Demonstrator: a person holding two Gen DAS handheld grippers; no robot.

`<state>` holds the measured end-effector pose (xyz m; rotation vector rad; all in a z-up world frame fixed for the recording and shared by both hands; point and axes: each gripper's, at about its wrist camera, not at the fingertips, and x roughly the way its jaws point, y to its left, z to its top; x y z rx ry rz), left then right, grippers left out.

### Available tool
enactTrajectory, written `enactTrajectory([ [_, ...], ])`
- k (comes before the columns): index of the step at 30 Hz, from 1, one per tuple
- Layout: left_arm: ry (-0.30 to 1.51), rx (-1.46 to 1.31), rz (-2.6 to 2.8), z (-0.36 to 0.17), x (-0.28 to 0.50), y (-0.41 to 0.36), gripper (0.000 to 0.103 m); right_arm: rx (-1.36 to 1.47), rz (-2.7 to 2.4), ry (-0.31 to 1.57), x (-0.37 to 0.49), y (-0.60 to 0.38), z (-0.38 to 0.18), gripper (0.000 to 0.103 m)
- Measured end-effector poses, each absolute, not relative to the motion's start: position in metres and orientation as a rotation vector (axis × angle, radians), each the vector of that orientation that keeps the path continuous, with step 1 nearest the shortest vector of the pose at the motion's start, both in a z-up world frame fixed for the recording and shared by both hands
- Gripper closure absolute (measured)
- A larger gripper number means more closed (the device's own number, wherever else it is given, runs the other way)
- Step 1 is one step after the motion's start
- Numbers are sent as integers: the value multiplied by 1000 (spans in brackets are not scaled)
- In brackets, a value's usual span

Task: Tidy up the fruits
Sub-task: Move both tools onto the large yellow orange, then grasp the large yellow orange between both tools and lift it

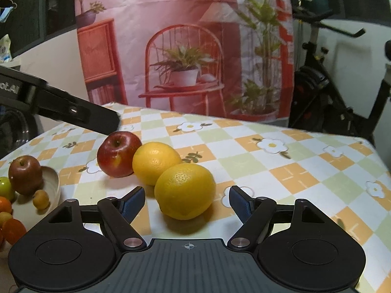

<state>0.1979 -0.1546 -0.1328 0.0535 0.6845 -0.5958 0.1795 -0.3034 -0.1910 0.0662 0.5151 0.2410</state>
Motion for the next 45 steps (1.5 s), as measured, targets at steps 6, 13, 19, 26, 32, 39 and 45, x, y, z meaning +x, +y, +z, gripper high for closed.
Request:
enactTrajectory([
  [6,767,-8,-615,-145,223,-167,62,113,285,574,192,-310,-197,38],
  [13,816,-11,-636,-158,236,-181,62,112,282,589,195,-310,-198,40],
  [19,837,-14,-657,-161,240,-185,62,111,295,601,198,-310,-199,45],
  [26,860,3,-660,-168,242,-188,62,83,282,610,198,-305,-200,46],
  [32,869,-18,-669,-171,243,-187,63,69,267,604,198,-303,-200,47],
  [39,871,-7,-686,-171,243,-187,63,57,268,601,196,-302,-200,48],
  [45,885,-10,-694,-171,240,-183,63,70,297,600,191,-303,-199,48],
])
